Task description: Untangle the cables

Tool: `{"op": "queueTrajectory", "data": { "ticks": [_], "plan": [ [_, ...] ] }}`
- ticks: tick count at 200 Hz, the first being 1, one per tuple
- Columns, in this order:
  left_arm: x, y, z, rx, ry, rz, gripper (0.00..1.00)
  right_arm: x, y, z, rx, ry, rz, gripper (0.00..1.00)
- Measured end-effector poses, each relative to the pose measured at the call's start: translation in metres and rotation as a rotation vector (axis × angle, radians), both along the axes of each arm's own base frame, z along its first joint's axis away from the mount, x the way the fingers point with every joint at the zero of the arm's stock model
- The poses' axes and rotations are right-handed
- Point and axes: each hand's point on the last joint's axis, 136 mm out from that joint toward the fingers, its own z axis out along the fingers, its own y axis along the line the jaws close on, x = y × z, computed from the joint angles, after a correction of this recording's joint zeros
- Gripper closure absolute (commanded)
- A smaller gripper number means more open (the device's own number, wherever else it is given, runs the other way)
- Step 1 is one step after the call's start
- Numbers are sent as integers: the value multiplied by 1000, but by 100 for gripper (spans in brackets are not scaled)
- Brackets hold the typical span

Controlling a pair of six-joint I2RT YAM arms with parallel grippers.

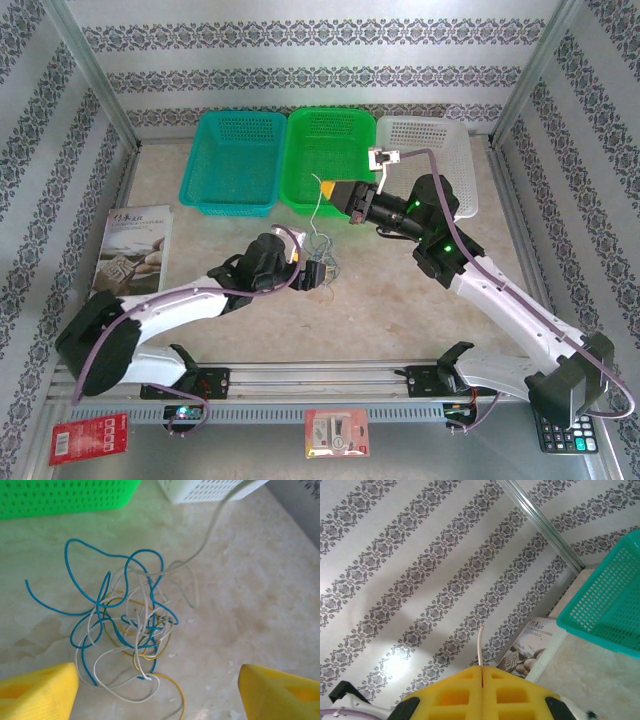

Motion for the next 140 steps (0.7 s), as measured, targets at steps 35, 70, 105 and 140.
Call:
{"op": "queueTrajectory", "data": {
  "ticks": [35, 70, 105, 140],
  "plan": [
    [9, -8, -19, 5, 6, 1, 20, -5, 4, 9, 8, -22, 4, 100],
    [17, -15, -37, 8, 15, 5, 25, -5, 6, 9, 6, -27, -4, 100],
    [23, -19, -50, 2, 29, 17, 47, -3, 4, 9, 7, -26, -19, 100],
    [28, -27, -58, -22, 45, 13, 82, -3, 3, 11, 11, -30, -26, 100]
  ]
}}
